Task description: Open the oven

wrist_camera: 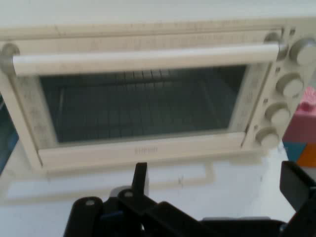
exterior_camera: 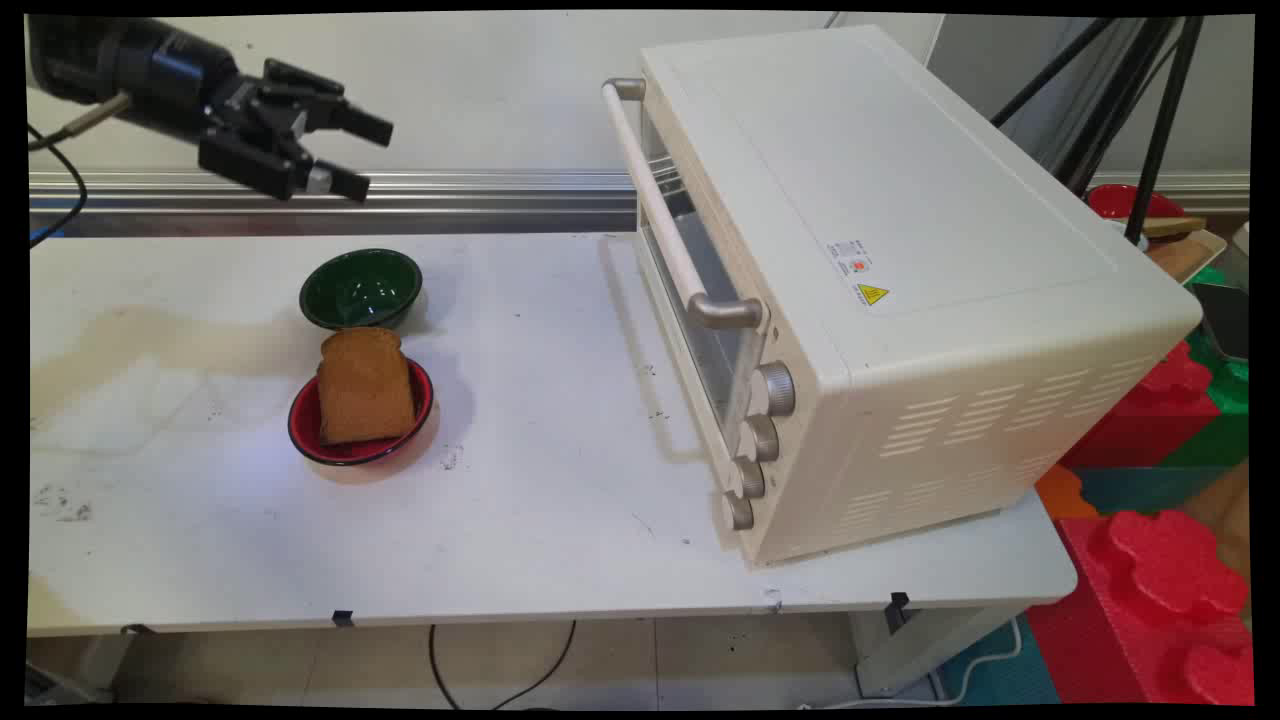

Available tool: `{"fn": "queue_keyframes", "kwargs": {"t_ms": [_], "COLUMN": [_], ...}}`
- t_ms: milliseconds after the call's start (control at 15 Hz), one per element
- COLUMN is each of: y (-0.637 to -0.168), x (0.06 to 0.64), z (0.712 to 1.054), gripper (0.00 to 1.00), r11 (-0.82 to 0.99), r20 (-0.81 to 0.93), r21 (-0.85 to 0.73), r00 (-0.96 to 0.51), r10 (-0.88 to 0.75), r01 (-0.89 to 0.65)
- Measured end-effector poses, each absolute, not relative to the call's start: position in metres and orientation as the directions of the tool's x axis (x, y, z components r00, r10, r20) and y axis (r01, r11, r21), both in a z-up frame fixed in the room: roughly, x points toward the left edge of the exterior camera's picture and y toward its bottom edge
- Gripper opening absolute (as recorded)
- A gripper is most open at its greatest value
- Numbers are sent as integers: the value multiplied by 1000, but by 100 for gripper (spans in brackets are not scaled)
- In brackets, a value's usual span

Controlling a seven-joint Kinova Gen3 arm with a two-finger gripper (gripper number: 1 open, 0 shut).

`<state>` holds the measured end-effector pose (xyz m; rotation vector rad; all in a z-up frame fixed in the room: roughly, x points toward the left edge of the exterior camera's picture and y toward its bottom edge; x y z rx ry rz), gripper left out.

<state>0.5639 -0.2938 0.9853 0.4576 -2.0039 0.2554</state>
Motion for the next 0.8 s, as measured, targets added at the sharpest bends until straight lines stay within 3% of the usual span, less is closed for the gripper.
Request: {"fn": "queue_keyframes", "kwargs": {"t_ms": [800], "y": [-327], "x": [493], "z": [1018], "gripper": [100], "r11": [913], "r20": [953], "r21": [22], "r00": [-267], "r10": [-142], "r01": [-407]}}
